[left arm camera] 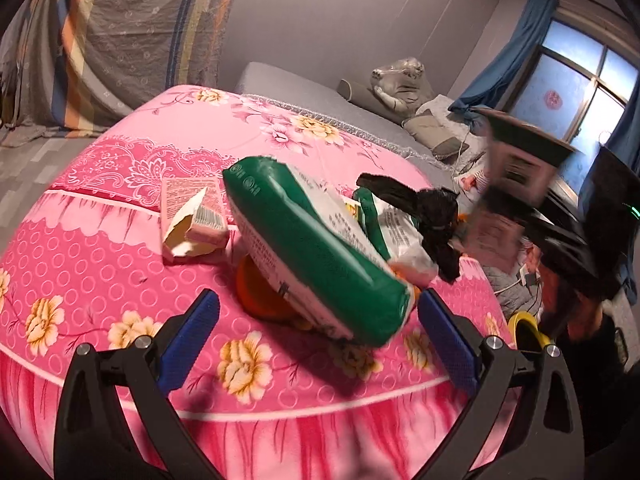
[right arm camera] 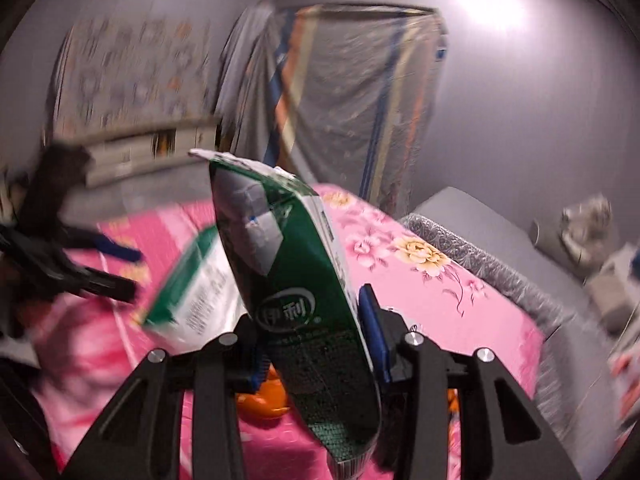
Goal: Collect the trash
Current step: 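Lift the milk carton with the right gripper while the left gripper grasps a green snack bag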
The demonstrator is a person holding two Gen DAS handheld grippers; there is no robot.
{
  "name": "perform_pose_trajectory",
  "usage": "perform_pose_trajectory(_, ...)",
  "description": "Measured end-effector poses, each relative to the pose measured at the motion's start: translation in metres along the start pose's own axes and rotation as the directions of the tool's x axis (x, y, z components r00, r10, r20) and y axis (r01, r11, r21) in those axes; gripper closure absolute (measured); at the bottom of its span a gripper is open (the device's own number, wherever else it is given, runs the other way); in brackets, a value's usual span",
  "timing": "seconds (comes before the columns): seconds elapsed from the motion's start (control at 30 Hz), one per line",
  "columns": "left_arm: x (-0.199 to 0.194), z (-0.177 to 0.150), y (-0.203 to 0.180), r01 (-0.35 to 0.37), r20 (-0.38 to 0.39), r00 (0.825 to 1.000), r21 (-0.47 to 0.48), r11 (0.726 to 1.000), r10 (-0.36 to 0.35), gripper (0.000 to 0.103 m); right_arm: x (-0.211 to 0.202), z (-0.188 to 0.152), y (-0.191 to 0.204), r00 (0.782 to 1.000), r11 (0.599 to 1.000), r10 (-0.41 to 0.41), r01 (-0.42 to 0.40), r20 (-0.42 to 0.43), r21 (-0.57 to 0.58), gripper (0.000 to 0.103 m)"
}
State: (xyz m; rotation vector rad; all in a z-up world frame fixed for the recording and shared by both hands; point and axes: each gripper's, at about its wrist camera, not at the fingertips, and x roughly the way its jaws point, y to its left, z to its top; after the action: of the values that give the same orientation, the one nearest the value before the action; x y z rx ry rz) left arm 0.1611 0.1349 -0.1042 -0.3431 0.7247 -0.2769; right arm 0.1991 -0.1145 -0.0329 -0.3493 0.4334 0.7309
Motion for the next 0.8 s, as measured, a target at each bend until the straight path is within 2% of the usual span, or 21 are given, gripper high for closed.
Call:
perform_pose_trajectory(0.13, 0.019, 0.021, 0.002, -0.044, -0.014, 0.999, -0.018, 0.999, 0.044, 0.008, -0.037, -0.008, -0.002, 0.996, 0.996, 0.013, -0.020, 0.084, 0.087, 0.066)
perform_pose_trajectory(0.27, 0.038, 0.034, 0.010, -0.051, -0.048, 0.998, -0.065, 0.997, 0.048, 0.008, -0.064, -0.014, -0.004, 0.990, 0.986, 0.050, -0.071, 0.135, 0.153, 0.066)
perform_pose_trajectory(0.5, 0.064, 0.044, 0.006, -0.109, -0.081, 0.991, -0.051, 0.993, 0.105, 0.011, -0.078, -0.024, -0.002, 0.988, 0.980, 0.042, -0.069, 0.146, 0.187, 0.066)
perform_pose_trajectory(0.53, 0.065, 0.044, 0.002, -0.124, -0.079, 0.990, -0.038, 0.992, 0.120, 0.015, -0.078, -0.025, -0.002, 0.988, 0.979, 0.043, -0.071, 0.145, 0.193, 0.066)
perform_pose_trajectory(0.57, 0.067, 0.044, 0.000, -0.136, -0.080, 0.988, -0.023, 0.990, 0.134, 0.029, -0.078, -0.027, -0.001, 0.989, 0.977, 0.042, -0.072, 0.145, 0.202, 0.066)
perform_pose_trajectory(0.63, 0.071, 0.044, -0.007, -0.183, -0.081, 0.980, 0.013, 0.983, 0.184, 0.044, -0.081, -0.033, 0.000, 0.989, 0.974, 0.039, -0.070, 0.143, 0.216, 0.066)
perform_pose_trajectory(0.67, 0.073, 0.043, -0.008, -0.198, -0.082, 0.977, 0.024, 0.980, 0.199, 0.057, -0.081, -0.034, 0.000, 0.989, 0.973, 0.035, -0.066, 0.143, 0.222, 0.066)
perform_pose_trajectory(0.77, 0.073, 0.042, -0.010, -0.188, -0.080, 0.979, 0.023, 0.982, 0.190, 0.070, -0.087, -0.037, -0.001, 0.988, 0.965, 0.027, -0.064, 0.149, 0.254, 0.066)
perform_pose_trajectory(0.8, 0.071, 0.042, -0.012, -0.184, -0.071, 0.980, 0.029, 0.983, 0.186, 0.072, -0.089, -0.038, -0.001, 0.988, 0.963, 0.022, -0.062, 0.152, 0.262, 0.066)
